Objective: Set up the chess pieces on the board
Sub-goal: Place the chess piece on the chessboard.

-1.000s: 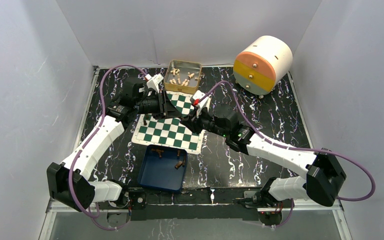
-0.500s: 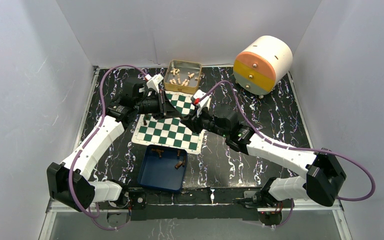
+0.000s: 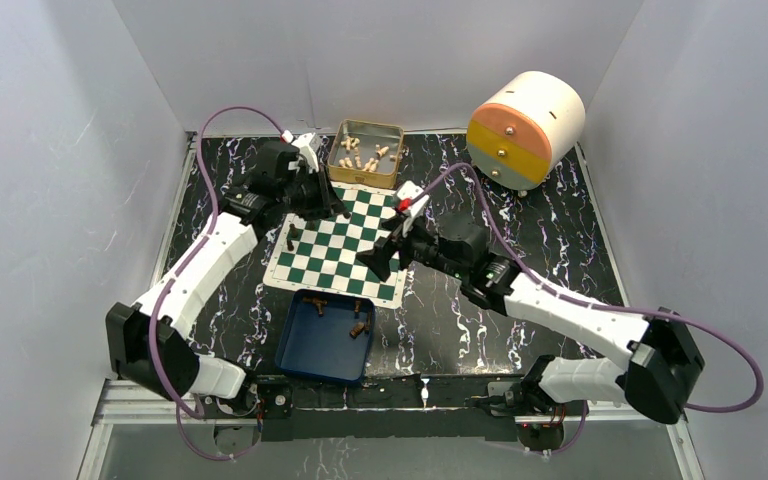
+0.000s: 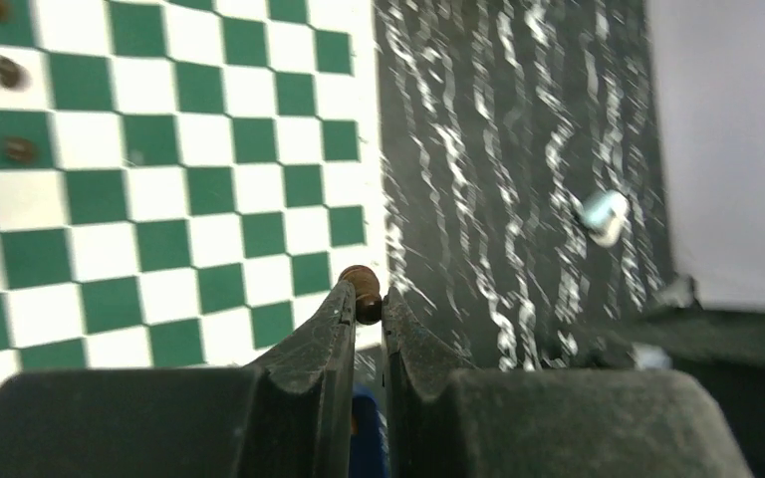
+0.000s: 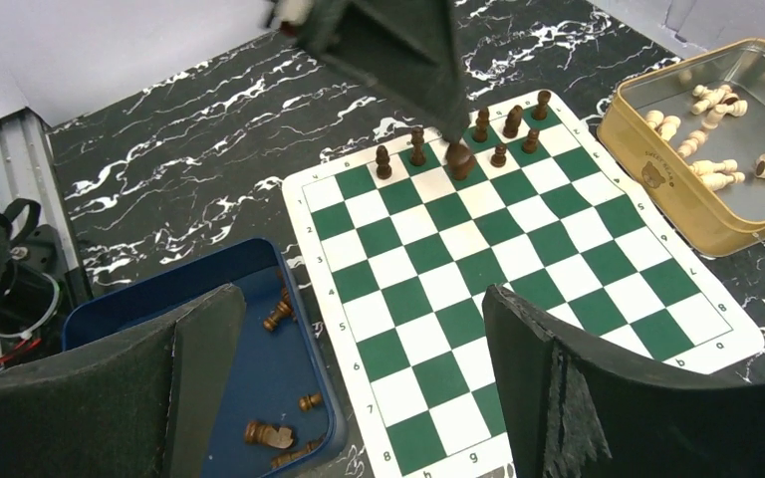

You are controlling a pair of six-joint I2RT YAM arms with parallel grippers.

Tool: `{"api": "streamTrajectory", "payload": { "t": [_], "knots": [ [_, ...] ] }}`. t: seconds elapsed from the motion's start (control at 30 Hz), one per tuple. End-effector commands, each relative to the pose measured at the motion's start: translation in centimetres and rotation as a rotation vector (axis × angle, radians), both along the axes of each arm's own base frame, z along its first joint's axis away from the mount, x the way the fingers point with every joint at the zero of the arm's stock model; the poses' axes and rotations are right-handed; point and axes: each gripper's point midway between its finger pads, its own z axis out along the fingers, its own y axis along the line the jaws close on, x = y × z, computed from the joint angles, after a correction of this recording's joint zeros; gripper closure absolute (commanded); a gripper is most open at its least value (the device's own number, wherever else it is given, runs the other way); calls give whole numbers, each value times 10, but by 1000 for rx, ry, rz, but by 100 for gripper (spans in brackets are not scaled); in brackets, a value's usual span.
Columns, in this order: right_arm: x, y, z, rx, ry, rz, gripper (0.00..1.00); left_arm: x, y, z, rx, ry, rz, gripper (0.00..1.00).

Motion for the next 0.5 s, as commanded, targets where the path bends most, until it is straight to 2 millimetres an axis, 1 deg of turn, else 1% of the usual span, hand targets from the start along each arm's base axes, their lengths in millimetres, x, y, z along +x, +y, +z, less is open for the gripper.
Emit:
{"api": "streamTrajectory", "payload": {
  "t": [0.0,0.07,0.2,0.27,0.33,0.47],
  "knots": [
    [-10,-17,30,88,-38,-25,1,57,40,2,201,-137,191,100],
    [-14,-25,35,102,-47,-37,1,80,46,-6,223,-133,226,100],
    [-17,-39,47,115,-70,-66,1,121,49,-36,265,-87,241,100],
    [-19,-44,51,115,-81,-73,1,141,56,-52,302,-72,269,100],
    [-16,-50,52,111,-91,-104,1,159,59,-64,320,-60,280,100],
    [-14,-53,53,105,-98,-122,1,191,66,-77,374,-76,297,100]
  ]
}}
